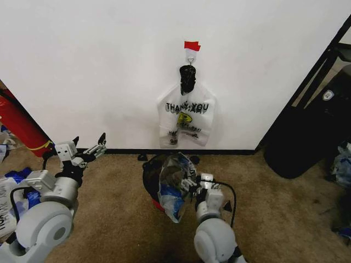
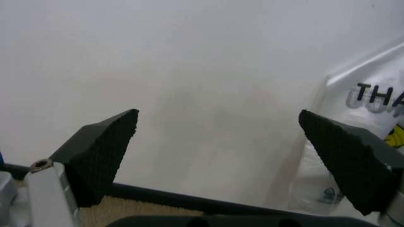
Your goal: Pick up the garbage bag from the wall and place it over the trash bin.
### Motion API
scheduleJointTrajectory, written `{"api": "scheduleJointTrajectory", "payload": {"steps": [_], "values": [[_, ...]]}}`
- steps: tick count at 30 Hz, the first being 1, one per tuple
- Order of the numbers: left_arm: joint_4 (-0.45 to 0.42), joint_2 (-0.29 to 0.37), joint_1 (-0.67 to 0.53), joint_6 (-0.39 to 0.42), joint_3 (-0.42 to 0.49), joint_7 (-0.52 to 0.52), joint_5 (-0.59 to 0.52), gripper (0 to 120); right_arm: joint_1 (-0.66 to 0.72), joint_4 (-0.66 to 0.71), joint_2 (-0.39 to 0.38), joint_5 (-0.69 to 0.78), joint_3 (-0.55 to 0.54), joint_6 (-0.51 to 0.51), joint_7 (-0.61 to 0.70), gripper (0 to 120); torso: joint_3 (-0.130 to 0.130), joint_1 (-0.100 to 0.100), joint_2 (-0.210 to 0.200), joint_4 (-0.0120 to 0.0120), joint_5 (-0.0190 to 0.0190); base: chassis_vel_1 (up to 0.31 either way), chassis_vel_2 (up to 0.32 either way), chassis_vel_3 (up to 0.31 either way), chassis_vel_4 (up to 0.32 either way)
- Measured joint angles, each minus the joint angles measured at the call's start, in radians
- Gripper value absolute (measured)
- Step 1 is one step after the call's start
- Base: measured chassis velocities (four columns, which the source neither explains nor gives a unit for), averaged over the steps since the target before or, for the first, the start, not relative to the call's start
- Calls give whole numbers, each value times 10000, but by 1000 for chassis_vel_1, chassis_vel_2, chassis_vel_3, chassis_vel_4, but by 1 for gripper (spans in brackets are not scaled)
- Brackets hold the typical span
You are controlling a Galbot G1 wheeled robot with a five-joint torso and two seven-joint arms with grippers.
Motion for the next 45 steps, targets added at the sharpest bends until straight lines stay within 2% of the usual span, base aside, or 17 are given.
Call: {"api": "scheduleJointTrajectory", "payload": {"steps": [7, 17, 21, 23, 28, 31, 32, 35, 45], "values": [[-36, -98, 8, 25, 146, -52, 5, 100, 4, -184, 233, -13, 93, -227, 296, 100, 0, 0, 0, 4, 2, 0, 0, 0, 0], [-390, -130, 24, 176, 194, -154, 20, 100, 124, 140, 225, 1243, 413, -724, 463, 98, 0, 0, 0, 4, 6, 0, 0, 0, 0], [-408, -137, -18, 219, 304, -203, 38, 100, -38, 568, -323, 1668, 745, -898, 176, 100, 0, 0, 0, 3, 4, 0, 0, 0, 0], [-390, -183, -81, 244, 528, -234, 150, 100, -127, 904, -950, 2469, 979, -1148, 46, 100, 0, 0, 0, 1, 5, 0, 0, 0, 0], [-388, -219, -138, 278, 773, -287, 276, 100, -22, 1214, -1608, 3553, 1179, -1517, -93, 100, 0, 0, 0, 3, 4, 0, 0, 0, 0], [-393, -222, -201, 320, 872, -348, 309, 100, 295, 1312, -2354, 4294, 1338, -1814, -371, 100, 0, 0, 0, 2, 5, 0, 0, 0, 0], [-393, -222, -201, 320, 872, -348, 309, 100, 295, 1312, -2354, 4294, 1338, -1814, -371, 100, 0, 0, 0, 2, 5, 0, 0, 0, 0], [-446, -222, -186, 368, 889, -412, 333, 100, 1203, 996, -3032, 5626, 1382, -2133, -418, 100, 1, 0, 0, 3, 5, 0, 0, 0, 0], [-571, -236, 12, 403, 644, -494, 355, 100, 2700, 1, -3100, 7190, 748, -2238, 412, 100, 1, 0, 0, 4, 3, 0, 0, 0, 0]]}}
